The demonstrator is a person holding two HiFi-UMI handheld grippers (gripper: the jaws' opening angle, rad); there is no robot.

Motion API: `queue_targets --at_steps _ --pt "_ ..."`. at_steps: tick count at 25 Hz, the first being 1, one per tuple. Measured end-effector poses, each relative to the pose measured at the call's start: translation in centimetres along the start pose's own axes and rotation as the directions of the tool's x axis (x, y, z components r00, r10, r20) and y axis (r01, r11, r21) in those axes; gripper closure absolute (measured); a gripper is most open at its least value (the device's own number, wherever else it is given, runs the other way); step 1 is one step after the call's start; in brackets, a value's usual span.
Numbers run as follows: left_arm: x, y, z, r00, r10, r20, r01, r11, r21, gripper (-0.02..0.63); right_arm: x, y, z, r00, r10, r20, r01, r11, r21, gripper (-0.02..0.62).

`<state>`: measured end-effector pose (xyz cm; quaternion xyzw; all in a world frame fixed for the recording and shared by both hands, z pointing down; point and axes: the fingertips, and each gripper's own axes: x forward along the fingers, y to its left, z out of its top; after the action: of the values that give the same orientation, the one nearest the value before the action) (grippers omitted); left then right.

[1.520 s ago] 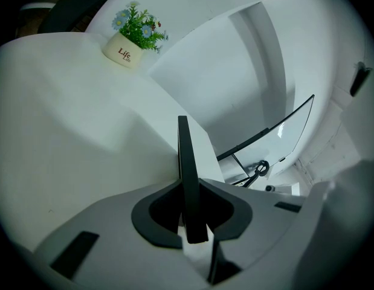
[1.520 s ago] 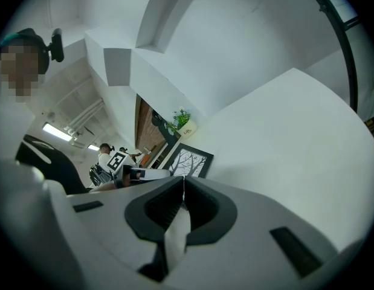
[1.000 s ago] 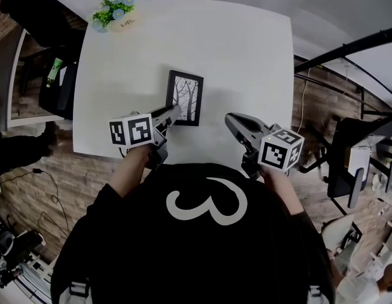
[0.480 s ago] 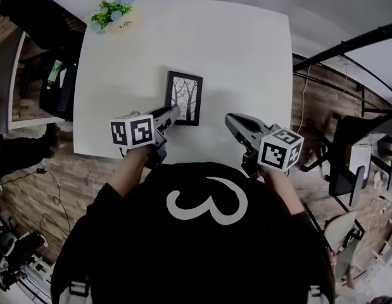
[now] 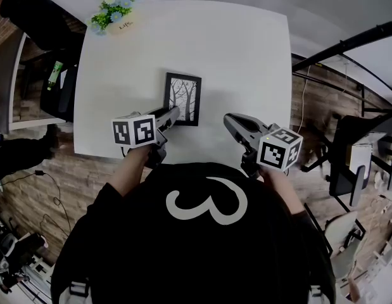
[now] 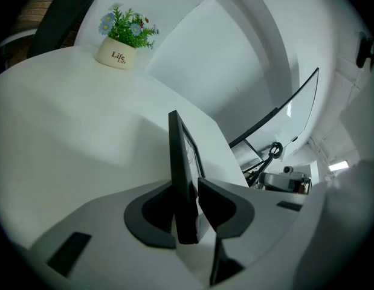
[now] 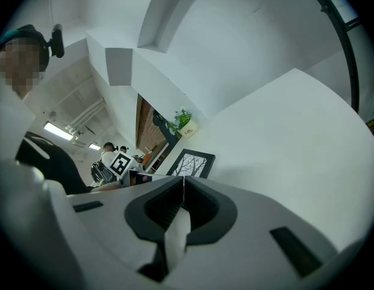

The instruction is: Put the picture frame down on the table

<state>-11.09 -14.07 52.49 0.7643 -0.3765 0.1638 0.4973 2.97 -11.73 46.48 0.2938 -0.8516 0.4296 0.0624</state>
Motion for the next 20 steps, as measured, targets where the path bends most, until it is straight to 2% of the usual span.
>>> queue_targets --at_steps 20 --pt "0.2 1.5 -0.4 0.995 0.098 -0.013 -0.097 0.995 0.033 0.453 -0.5 -0.2 -0.2 1.0 -0.001 -0.003 0.001 1.0 0.005 0.571"
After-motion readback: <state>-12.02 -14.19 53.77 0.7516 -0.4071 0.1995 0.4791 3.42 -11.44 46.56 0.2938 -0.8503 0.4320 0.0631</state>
